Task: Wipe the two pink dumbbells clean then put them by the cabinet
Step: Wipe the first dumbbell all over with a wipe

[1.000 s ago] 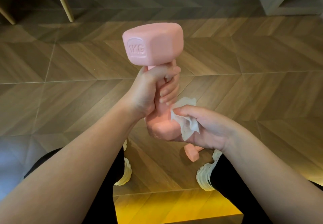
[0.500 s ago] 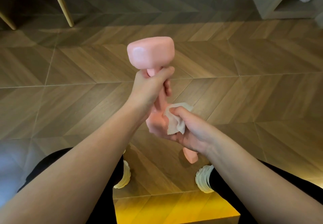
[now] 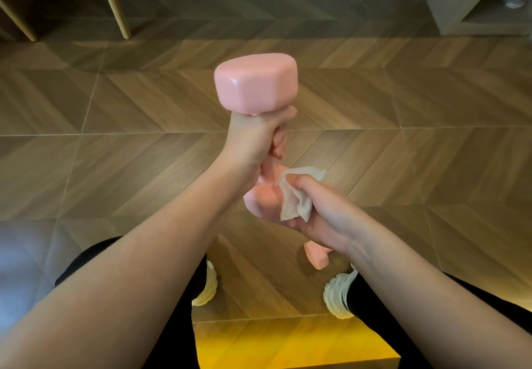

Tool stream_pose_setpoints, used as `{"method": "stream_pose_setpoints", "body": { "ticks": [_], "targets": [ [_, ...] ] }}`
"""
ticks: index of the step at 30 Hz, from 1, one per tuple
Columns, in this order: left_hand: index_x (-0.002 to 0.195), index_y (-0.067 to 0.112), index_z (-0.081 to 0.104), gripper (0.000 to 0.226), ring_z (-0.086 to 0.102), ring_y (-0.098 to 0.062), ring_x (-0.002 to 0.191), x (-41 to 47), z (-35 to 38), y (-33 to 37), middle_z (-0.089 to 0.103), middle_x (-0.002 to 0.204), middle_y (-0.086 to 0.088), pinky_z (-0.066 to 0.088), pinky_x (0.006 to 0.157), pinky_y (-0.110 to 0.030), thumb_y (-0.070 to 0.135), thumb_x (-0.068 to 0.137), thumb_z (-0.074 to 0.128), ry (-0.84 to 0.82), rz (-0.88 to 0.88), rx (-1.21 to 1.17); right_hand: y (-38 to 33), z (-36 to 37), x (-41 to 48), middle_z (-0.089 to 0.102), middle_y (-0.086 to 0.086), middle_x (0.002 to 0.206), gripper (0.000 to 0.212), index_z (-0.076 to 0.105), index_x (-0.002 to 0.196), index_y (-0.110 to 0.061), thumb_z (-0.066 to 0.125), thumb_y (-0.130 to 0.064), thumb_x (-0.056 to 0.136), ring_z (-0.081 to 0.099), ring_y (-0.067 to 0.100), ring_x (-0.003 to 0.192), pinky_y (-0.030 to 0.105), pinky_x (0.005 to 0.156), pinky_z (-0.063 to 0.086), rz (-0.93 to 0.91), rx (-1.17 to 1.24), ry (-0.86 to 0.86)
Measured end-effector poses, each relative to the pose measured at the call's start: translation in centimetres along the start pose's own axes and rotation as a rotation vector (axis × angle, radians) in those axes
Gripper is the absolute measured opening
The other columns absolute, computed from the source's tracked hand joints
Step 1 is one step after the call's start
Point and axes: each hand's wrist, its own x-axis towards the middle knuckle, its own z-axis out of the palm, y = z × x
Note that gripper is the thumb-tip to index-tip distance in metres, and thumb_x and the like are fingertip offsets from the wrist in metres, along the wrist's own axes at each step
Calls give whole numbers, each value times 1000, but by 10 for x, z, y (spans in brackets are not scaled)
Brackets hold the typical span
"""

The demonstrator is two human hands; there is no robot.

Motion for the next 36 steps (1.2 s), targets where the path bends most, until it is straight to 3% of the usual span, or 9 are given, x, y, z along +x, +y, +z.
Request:
{"method": "stream_pose_setpoints", "body": {
  "ticks": [1, 5, 8, 11, 15, 23, 27, 30, 36],
  "targets": [
    [49, 19, 41, 32, 29, -17, 37, 0, -2, 1, 30, 39, 1, 29, 43, -26, 13, 72, 62, -11, -14, -20, 1, 0, 0, 66, 24, 120, 27, 59, 122, -2, 50, -18, 101, 60, 31, 103, 54, 108, 41, -12, -3, -3],
    [47, 20, 40, 34, 27, -16, 38, -6, 0, -3, 31, 39, 2, 27, 44, -27, 13, 73, 62, -122, -35, -10, 5, 1, 4, 77, 9, 89, 21, 67, 105, -8, 53, -24, 101, 74, 18, 78, 39, 72, 62, -38, -30, 57],
    [45, 20, 42, 35, 27, -15, 36, -12, 6, -5, 32, 38, 2, 27, 45, -29, 13, 73, 62, -203, -36, 33, 4, 1, 5, 77, 3, 79, 21, 70, 97, -12, 55, -27, 100, 74, 13, 68, 35, 60, 62, 21, -38, 57],
    [46, 20, 42, 34, 26, -15, 36, -9, 6, 0, 30, 38, 3, 26, 45, -29, 13, 74, 61, -200, -57, 7, -2, -6, 0, 77, 6, 87, 20, 67, 105, -10, 51, -21, 101, 74, 17, 76, 39, 69, 63, 61, 3, -23],
    [45, 21, 41, 37, 26, -14, 35, -7, -1, 7, 29, 38, 4, 26, 42, -26, 12, 76, 58, -237, -65, -64, -5, -12, -7, 67, 16, 104, 19, 65, 110, -6, 54, -14, 96, 61, 29, 102, 51, 107, 41, 59, 15, -142],
    [50, 15, 38, 34, 25, -14, 33, -8, -3, 9, 27, 38, 3, 28, 41, -26, 8, 78, 56, -338, -38, -71, -1, -2, 0, 75, 3, 78, 17, 66, 100, -13, 51, -21, 99, 72, 15, 67, 35, 64, 61, 15, 44, -95],
    [55, 16, 33, 32, 25, -12, 32, -14, 2, 4, 26, 36, 3, 30, 40, -24, 8, 79, 54, -452, -90, -70, -1, -5, 0, 72, 8, 89, 27, 70, 93, -16, 54, -37, 97, 69, 26, 81, 42, 74, 57, 109, -55, -121],
    [52, 14, 37, 33, 27, -12, 32, -13, 5, 5, 28, 38, 2, 31, 40, -23, 9, 81, 53, -481, -97, -93, -4, -11, -4, 74, 14, 87, 32, 74, 89, -11, 53, -35, 94, 73, 34, 74, 46, 64, 61, 172, -46, -192],
    [58, 17, 55, 29, 52, -20, 48, -5, 2, -1, 53, 53, -3, 45, 54, -30, 12, 85, 64, -132, 7, 104, 0, -11, -6, 70, 20, 114, 33, 61, 124, -4, 43, -21, 102, 66, 38, 108, 54, 89, 55, 7, 22, -66]
  ]
}}
